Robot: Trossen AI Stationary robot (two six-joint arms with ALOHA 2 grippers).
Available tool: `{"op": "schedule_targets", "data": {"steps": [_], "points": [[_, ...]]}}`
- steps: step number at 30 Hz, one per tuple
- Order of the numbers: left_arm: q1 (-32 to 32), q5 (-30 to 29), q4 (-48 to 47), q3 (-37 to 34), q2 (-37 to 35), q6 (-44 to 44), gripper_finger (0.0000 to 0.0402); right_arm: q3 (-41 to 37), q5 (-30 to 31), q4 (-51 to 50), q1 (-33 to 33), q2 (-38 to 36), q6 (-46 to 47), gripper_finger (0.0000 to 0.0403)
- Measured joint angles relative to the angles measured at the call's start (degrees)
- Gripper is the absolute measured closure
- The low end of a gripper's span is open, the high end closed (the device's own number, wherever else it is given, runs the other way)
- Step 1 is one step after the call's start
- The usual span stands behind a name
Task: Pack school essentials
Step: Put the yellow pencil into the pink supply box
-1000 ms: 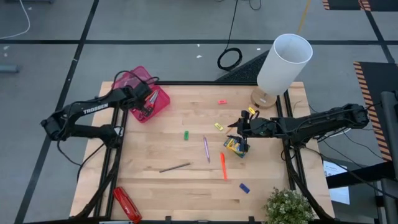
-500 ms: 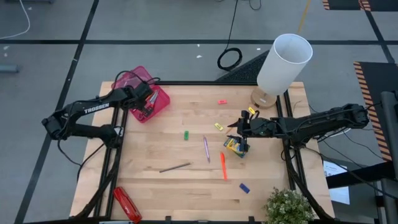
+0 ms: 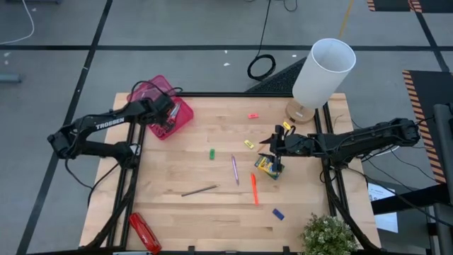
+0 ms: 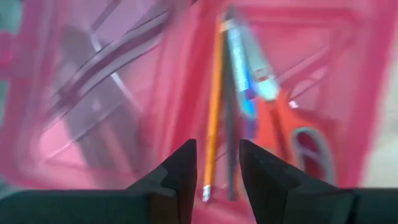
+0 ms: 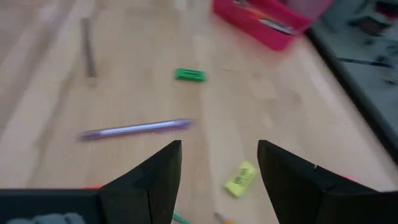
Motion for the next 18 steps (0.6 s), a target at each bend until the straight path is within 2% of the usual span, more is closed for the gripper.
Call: {"op": "schedule_targets", "data": {"steps": [5,7,13,18], "points": [[-3.9,3.6,5.0,0.0,-0.1,0.0,0.0286,0.0,9.0,1.1,-0.4,0.2,2.4,0.0200],[-5.9,4.7,6.9,0.0,-0.4,0.0,0.0290,0.1,10.1,1.9,-1.3,0.7,3.0,0.0200],[-13.1,7.2,11.8,0.0,-0.4,-0.7,0.0295,0.1,6.2,-1.3,-4.9,2.3,0.1,0.0200],[-18.8,7.3,14.1,0.0,-0.4,-2.9,0.0295,0.1,-2.9,-4.2,-9.7,4.4,-1.9,0.0202]]}}
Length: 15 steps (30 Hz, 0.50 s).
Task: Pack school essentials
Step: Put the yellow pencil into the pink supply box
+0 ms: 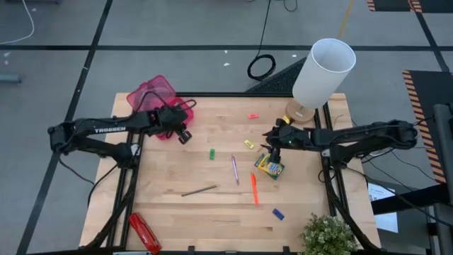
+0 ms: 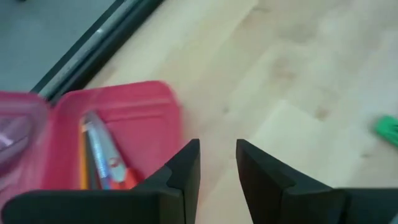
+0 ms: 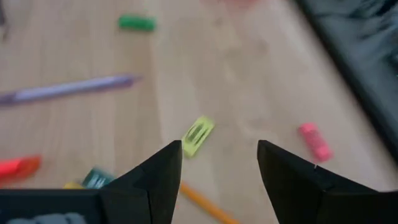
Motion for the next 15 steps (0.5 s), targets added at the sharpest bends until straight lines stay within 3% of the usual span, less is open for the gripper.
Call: {"op": "schedule_targets", "data": {"steps": [9,15], "points": [[-7.5,0.0,1.7,0.0,0.0,-3.8,0.0295,0.0,-6.0,-4.8,-5.1,6.0,-6.5,0.0251],[-9.6,0.0,1.7,0.0,0.0,-5.7,0.0295,0.0,-8.0,-1.4,-5.5,10.4,-10.4,0.0274]]}}
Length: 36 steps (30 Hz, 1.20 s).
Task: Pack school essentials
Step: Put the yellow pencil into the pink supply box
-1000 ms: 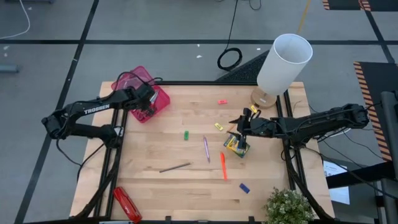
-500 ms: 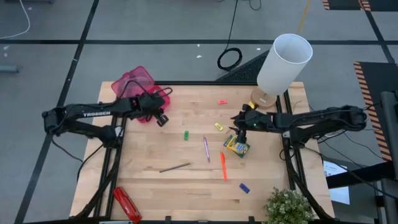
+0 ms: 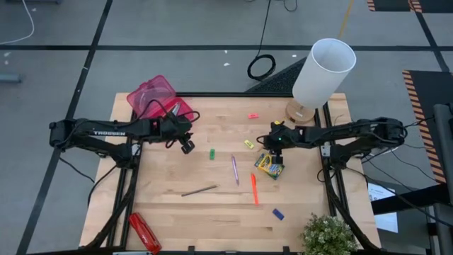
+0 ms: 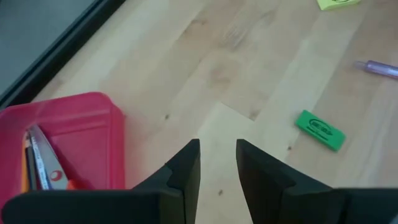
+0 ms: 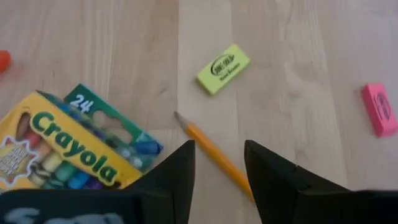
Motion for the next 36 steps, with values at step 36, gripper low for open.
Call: {"op": "schedule_targets", "data": {"steps": [36], "points": [[-2.1,0.9,3.5,0.0,0.0,-1.1,0.0295,28.2,-0.3,-33.1,1.6,19.2,-16.4,0.0245]]}}
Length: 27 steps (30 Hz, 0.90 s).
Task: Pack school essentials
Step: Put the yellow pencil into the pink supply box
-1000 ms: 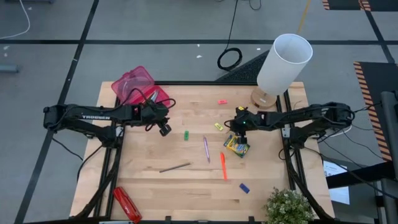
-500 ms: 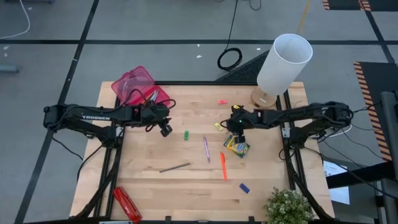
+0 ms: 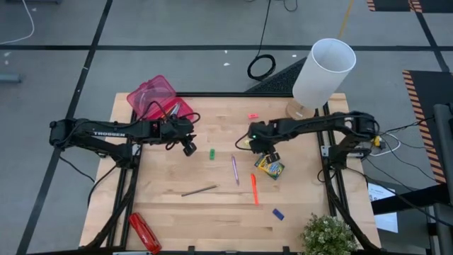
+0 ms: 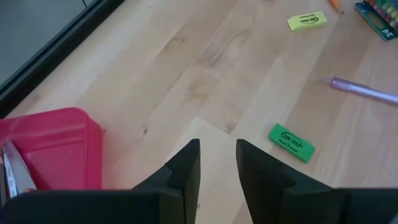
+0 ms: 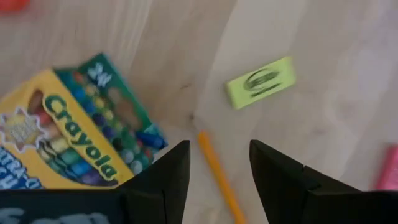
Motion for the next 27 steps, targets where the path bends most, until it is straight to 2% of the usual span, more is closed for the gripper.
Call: {"op": "schedule_targets", "data": {"steps": [7,17,21,27], "points": [[0.0,0.1,0.0,0.0,0.0,2.4,0.0295,3.9,0.0,-3.4,-0.6,5.4,-4.6,0.0246],[0.2,0.1,0.4,0.0,0.0,3.9,0.0295,4.0,0.0,-4.5,-1.2,7.7,-8.0,0.0249],[0.4,0.1,1.1,0.0,0.0,4.1,0.0295,4.1,-0.2,-4.1,-1.5,8.7,-9.4,0.0273],[0.4,0.1,2.1,0.0,0.0,4.1,0.0295,3.9,-1.0,-4.0,-1.7,9.3,-10.8,0.0337]]}}
